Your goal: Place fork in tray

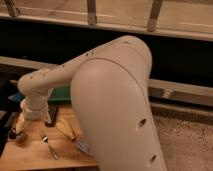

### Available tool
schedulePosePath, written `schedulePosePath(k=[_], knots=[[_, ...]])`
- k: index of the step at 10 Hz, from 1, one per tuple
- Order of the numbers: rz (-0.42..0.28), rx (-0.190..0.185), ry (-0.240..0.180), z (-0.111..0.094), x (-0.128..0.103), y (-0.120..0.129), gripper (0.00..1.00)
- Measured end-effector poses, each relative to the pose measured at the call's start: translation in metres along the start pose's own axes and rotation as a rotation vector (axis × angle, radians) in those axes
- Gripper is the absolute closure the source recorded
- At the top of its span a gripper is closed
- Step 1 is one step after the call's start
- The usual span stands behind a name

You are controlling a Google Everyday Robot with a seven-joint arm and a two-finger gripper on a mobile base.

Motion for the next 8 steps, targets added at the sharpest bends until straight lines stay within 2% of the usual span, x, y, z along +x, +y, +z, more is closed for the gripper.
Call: schedulePosePath(k=[2,4,6,8], knots=[[0.018,-0.010,0.046,0.038,0.000,-0.006,0.20],[0.022,-0.003,0.064,0.065,-0.006,-0.009,0.20],[0.032,0.028,0.019,0.073,-0.021,-0.005,0.20],[0.039,0.083,-0.086,0.061,-0.027,0.005,0.20]])
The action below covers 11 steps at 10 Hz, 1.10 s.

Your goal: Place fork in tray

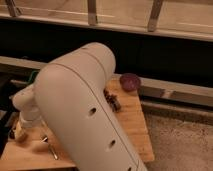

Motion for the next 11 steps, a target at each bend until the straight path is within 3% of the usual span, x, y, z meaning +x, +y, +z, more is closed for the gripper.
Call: schedulePosePath(k=[2,4,5,9,11], knots=[[0.003,0.016,-0.053,-0.010,-0.002,0.002,0.20],[0.002,0.016,-0.055,-0.010,-0.002,0.004,0.20],[0.004,0.014,-0.047,-0.009,-0.002,0.003,0.20],[0.008,-0.080,0.046,0.017,-0.007,-0.004,0.20],[0.003,-0.095,0.085,0.023,-0.007,-0.005,0.20]])
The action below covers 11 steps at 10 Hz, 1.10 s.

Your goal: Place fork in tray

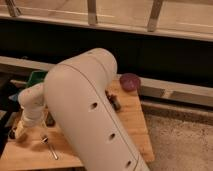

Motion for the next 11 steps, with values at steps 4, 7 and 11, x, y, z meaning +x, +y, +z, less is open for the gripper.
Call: schedulePosePath(k=[4,7,11], knots=[[0.003,0.040,0.037,0.008,0.005,-0.004,0.20],[-0.002,0.071,0.032,0.008,0.007,-0.010,0.20],[0.021,0.160,0.039,-0.001,0.014,-0.037,0.20]])
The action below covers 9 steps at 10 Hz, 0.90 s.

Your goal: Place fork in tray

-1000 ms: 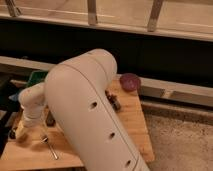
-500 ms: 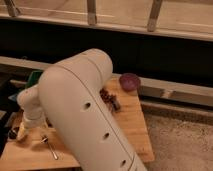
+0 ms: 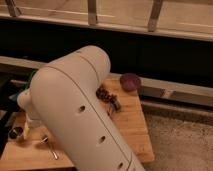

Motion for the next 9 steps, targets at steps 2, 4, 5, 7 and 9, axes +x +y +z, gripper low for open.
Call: schedulePosePath(k=[2,4,5,7,9], knots=[[0.006,0.016,0.004,0.000,0.000,-0.006,0.20],[0.018,-0.001,-0.001,0.005,-0.006,-0.006,0.20],[0.018,-0.015,-0.006,0.007,-0.011,-0.003,0.20],[0.010,-0.033,-0.006,0.014,-0.018,0.007,0.20],[0.011,-0.037,0.006,0.020,-0.021,0.012,0.20]])
